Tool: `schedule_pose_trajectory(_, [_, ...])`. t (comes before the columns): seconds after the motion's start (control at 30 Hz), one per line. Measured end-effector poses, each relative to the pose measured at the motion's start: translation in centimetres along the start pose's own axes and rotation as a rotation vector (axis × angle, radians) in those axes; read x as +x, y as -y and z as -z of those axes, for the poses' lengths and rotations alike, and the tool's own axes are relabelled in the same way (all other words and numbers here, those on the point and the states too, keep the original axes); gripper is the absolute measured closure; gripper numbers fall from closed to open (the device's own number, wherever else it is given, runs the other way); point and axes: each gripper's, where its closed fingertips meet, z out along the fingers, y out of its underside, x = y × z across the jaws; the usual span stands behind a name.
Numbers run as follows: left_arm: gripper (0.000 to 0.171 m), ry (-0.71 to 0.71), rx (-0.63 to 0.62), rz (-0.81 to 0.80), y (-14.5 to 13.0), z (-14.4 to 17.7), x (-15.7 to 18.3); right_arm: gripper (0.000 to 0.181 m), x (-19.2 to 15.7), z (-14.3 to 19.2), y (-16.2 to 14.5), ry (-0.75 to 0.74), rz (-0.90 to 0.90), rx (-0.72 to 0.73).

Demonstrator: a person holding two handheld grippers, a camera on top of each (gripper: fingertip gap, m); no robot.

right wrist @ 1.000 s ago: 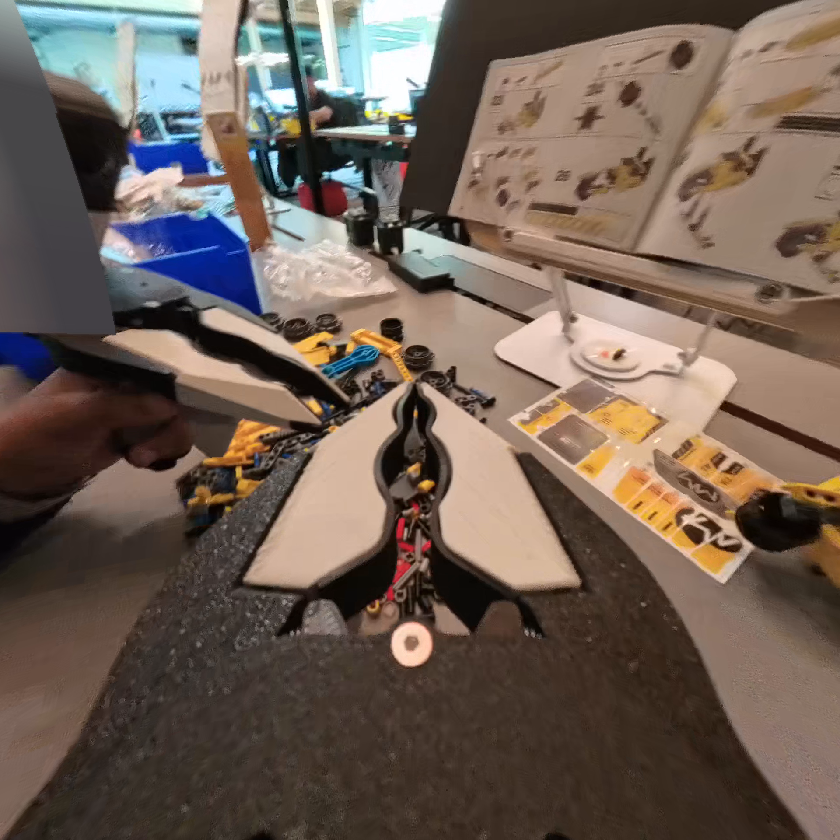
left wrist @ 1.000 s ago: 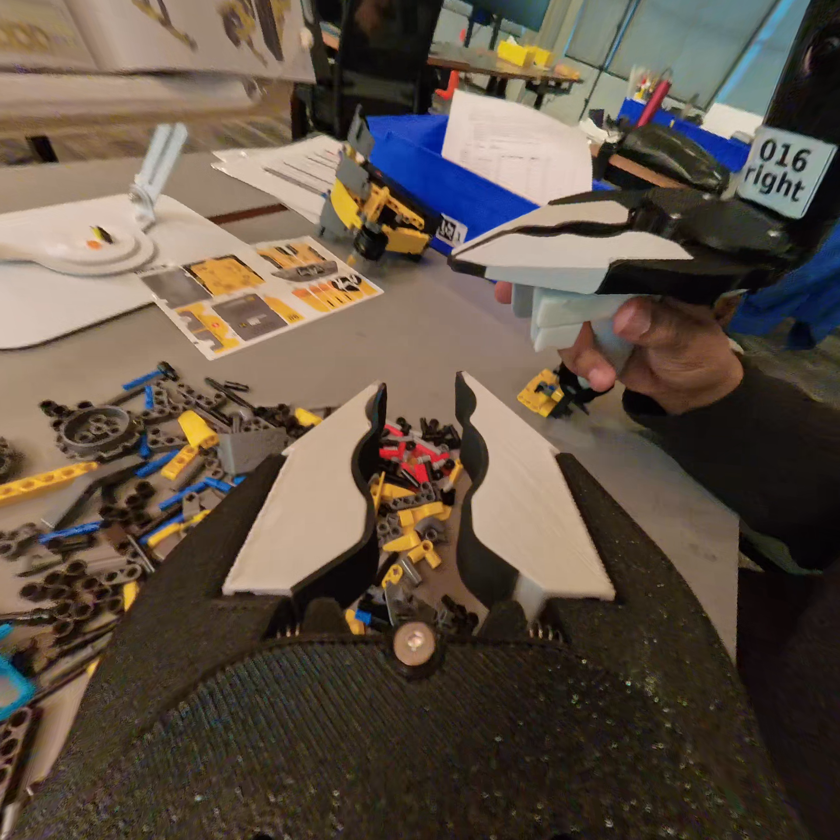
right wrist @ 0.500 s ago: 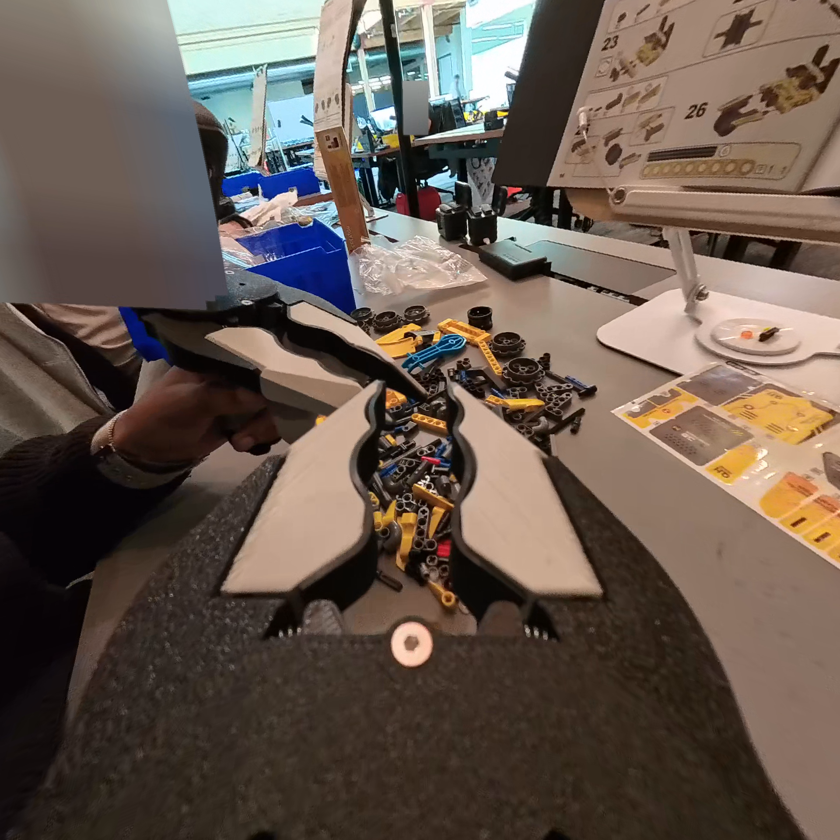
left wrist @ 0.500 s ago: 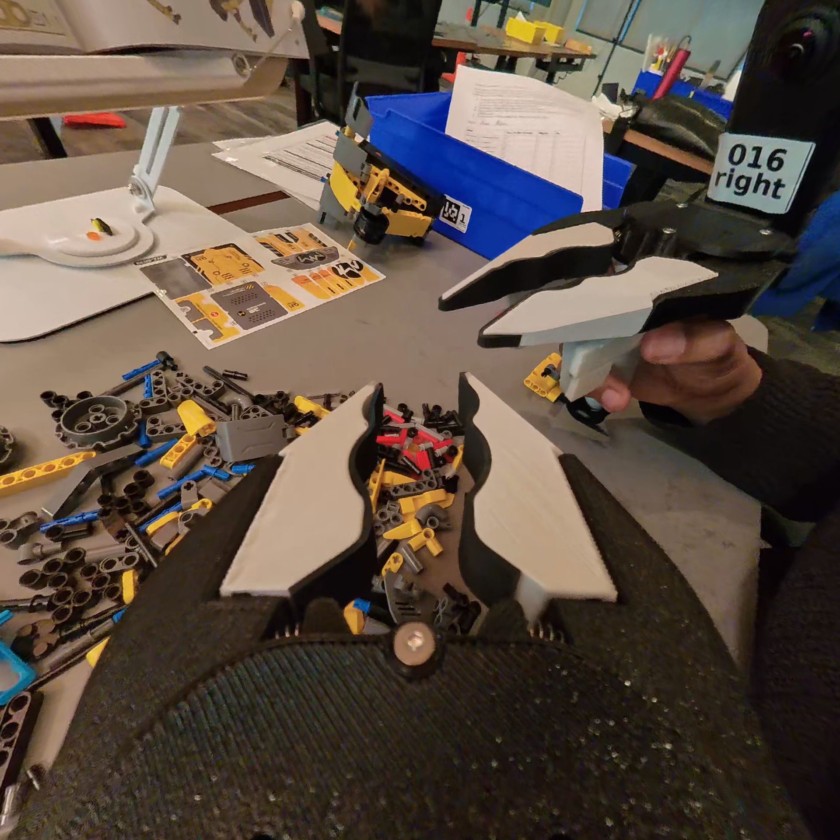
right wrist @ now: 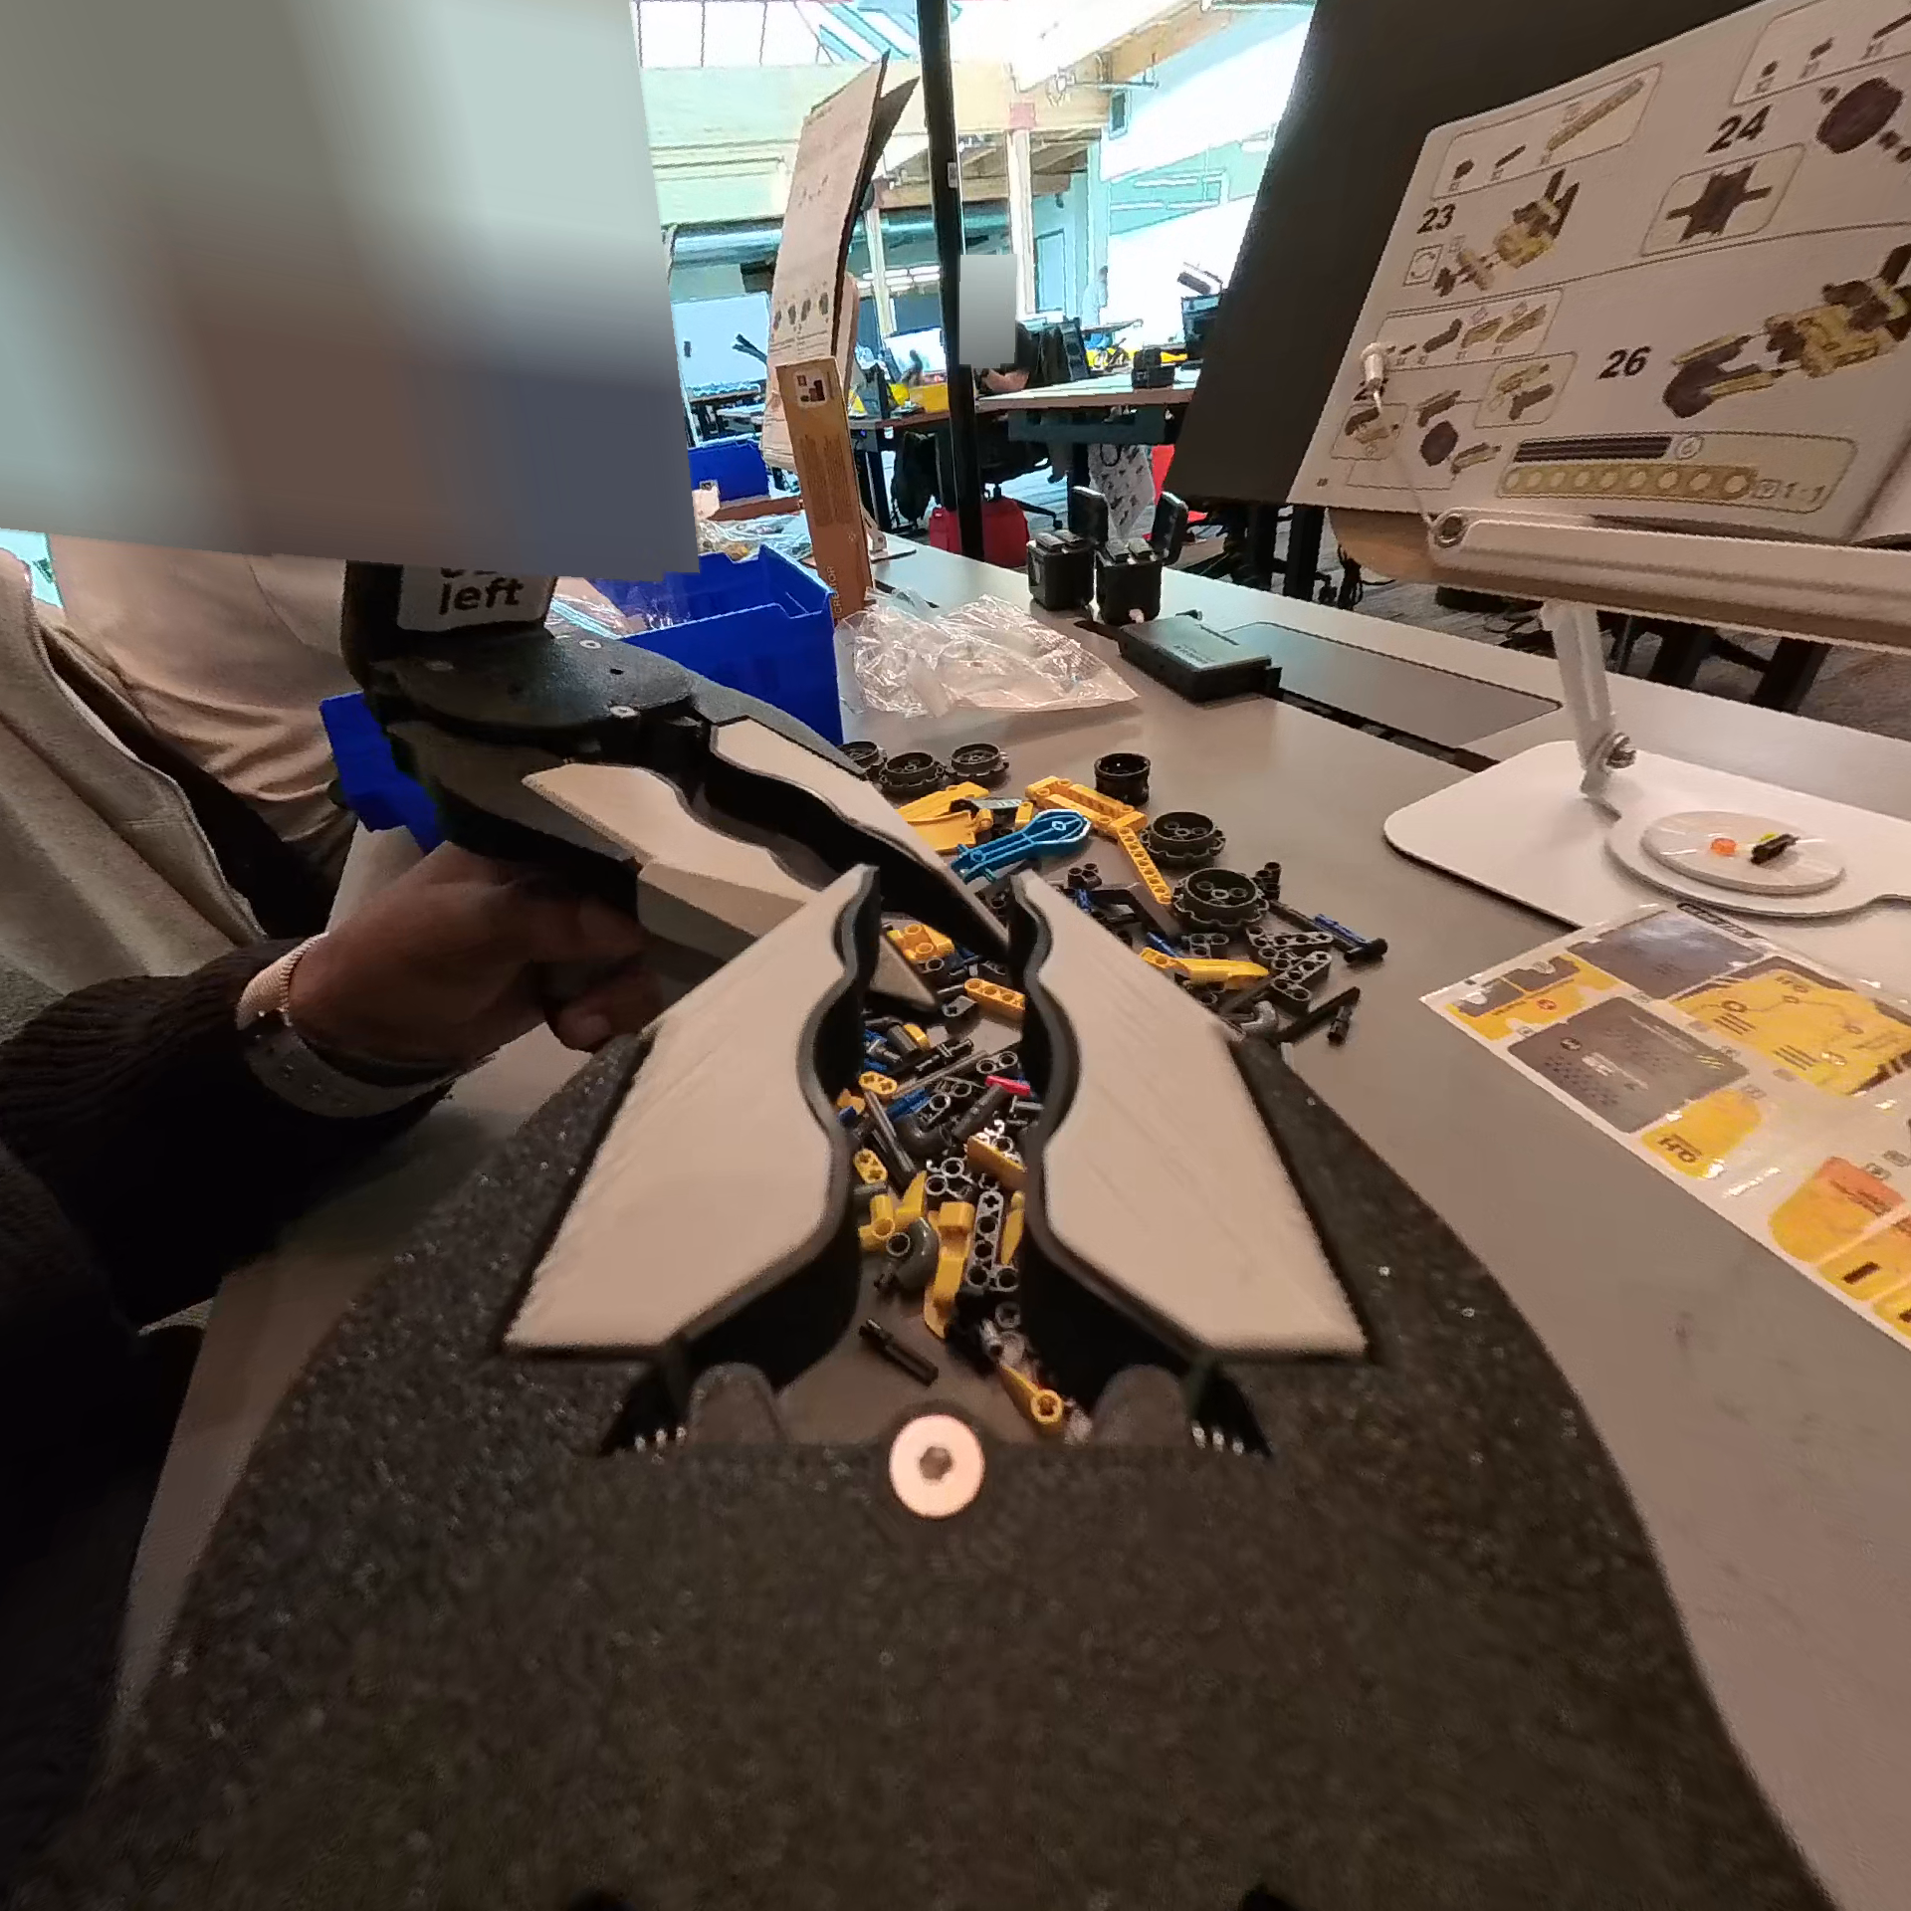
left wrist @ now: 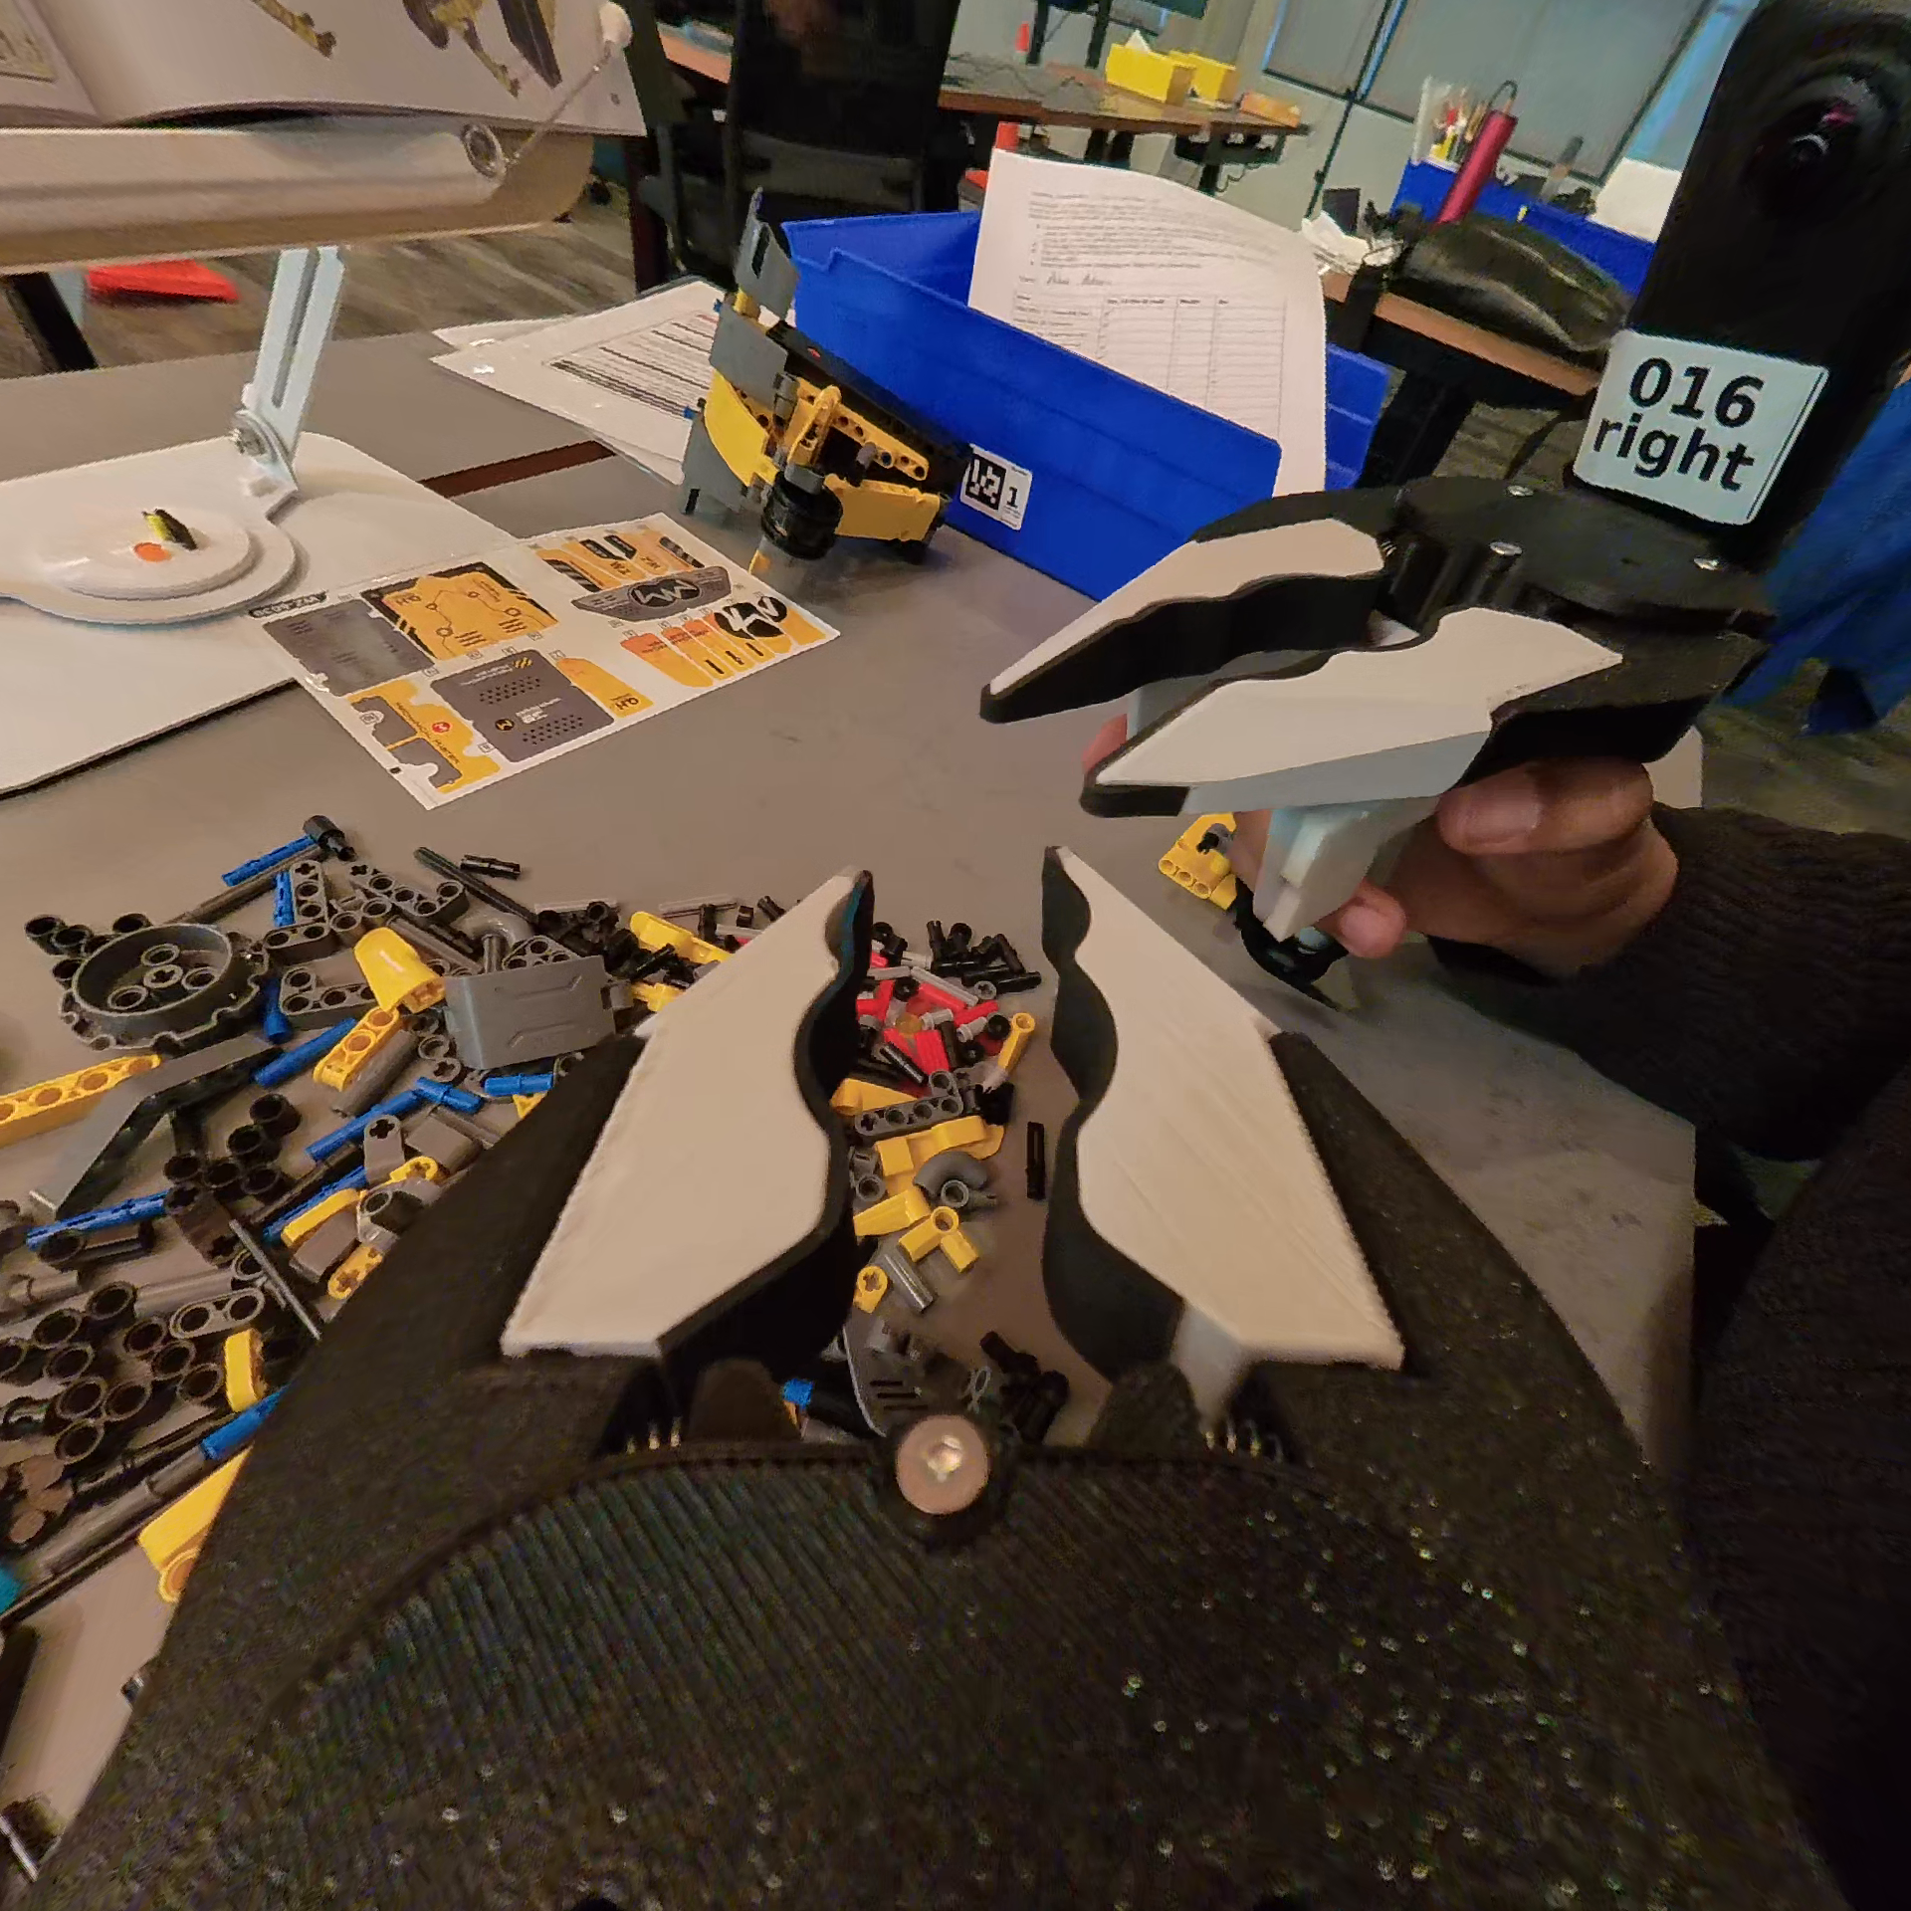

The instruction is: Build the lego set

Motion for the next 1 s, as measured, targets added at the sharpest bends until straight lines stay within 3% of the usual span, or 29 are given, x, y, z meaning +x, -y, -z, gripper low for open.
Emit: schedule_pose_trajectory(1.0, [0.142,-0.002,0.008,-0.006,0.07,0.02,0.06,0.157,0.2,-0.25,-0.63,0.007,-0.044,-0.012])
